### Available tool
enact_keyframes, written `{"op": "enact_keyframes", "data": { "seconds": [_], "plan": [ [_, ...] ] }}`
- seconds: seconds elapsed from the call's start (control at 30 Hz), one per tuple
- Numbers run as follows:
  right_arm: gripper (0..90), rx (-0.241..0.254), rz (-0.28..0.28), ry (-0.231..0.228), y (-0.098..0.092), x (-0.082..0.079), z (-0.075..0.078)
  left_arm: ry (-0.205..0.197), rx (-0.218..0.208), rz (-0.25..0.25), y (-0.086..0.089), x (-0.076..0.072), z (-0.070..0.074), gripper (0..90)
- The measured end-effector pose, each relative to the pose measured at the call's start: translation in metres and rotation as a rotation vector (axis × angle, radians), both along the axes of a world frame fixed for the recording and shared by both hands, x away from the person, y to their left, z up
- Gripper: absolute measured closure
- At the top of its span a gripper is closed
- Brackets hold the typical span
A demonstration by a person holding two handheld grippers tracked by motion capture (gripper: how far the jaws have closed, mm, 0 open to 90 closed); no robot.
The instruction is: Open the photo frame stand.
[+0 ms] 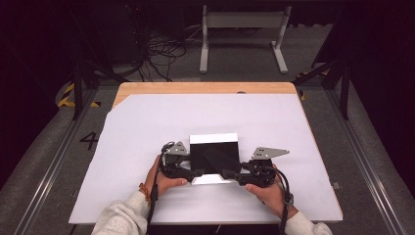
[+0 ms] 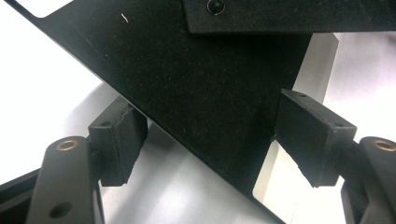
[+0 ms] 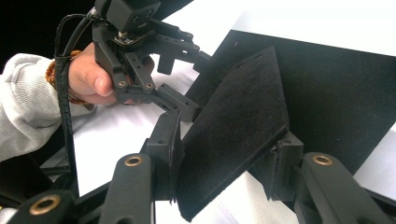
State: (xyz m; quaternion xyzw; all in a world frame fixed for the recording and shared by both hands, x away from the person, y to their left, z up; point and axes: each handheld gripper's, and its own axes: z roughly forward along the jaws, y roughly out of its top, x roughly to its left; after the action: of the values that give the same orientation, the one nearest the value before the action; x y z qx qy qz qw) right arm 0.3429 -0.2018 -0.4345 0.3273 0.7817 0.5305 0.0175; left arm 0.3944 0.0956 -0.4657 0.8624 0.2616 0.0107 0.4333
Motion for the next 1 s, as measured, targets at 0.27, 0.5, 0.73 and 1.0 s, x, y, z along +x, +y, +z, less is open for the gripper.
{"op": "enact_keyframes", "data": {
  "seconds": [0.27, 0.5, 0.73, 1.0],
  "plan": [
    [56.0, -0.001, 0.013, -0.017, 0.0, -0.002, 0.001, 0.019, -0.011, -0.011, -0.002, 0.005, 0.003, 28.1],
    [57.9, 0.005, 0.019, -0.021, -0.001, -0.002, 0.002, -0.007, -0.027, 0.006, 0.002, 0.005, 0.008, 36.0],
    [64.0, 0.006, 0.014, -0.035, -0.002, -0.001, 0.008, -0.08, -0.043, 0.041, 0.007, 0.005, 0.019, 48.2],
    [66.5, -0.017, -0.015, -0.037, -0.003, 0.002, 0.007, -0.146, -0.038, 0.084, 0.005, 0.005, 0.026, 54.0]
  ]
}}
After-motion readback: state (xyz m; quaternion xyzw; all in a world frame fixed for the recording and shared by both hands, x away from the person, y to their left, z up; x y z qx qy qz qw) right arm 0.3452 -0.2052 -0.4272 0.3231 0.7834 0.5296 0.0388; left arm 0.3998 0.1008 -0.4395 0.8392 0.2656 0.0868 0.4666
